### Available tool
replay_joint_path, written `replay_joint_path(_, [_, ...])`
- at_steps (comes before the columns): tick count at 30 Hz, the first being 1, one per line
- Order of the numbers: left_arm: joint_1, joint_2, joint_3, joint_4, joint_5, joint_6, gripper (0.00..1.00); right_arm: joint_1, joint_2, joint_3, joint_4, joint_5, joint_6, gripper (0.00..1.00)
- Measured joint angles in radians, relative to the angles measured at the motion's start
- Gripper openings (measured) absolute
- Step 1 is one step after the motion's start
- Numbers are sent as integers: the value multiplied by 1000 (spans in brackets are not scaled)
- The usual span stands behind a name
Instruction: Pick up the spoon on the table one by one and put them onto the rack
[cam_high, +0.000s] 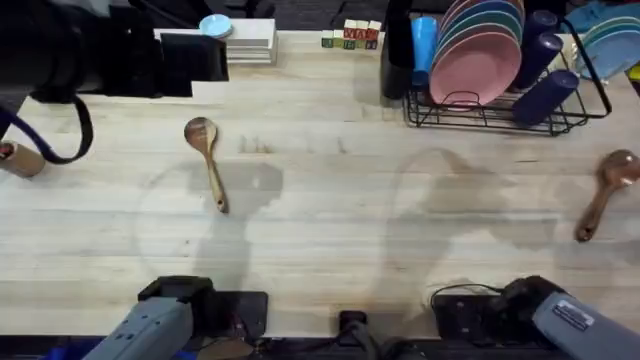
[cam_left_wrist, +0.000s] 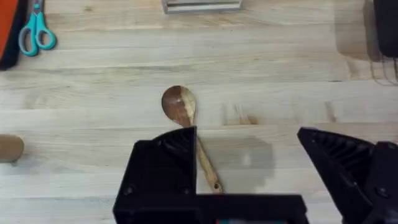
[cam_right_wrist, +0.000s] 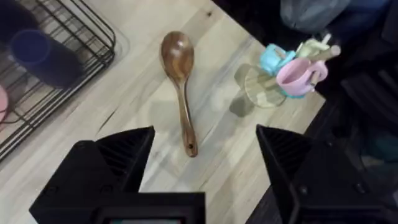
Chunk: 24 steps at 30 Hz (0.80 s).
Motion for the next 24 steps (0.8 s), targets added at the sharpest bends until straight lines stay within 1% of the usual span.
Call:
replay_joint_path(8, [0,0,0,0,0,0,993,-16,95,-1,1,7,48,997])
replay_joint_path(10, [0,0,0,0,0,0,993,-16,108,-18,23,7,50,996])
replay_joint_path(13, [0,0,0,0,0,0,993,-16,112,-80,78,10,54,996])
replay_joint_path(21, [0,0,0,0,0,0,993,-16,119,-305,264,12,57,997])
replay_joint_path(24, [0,0,0,0,0,0,993,-16,134,-359,307,13,57,996])
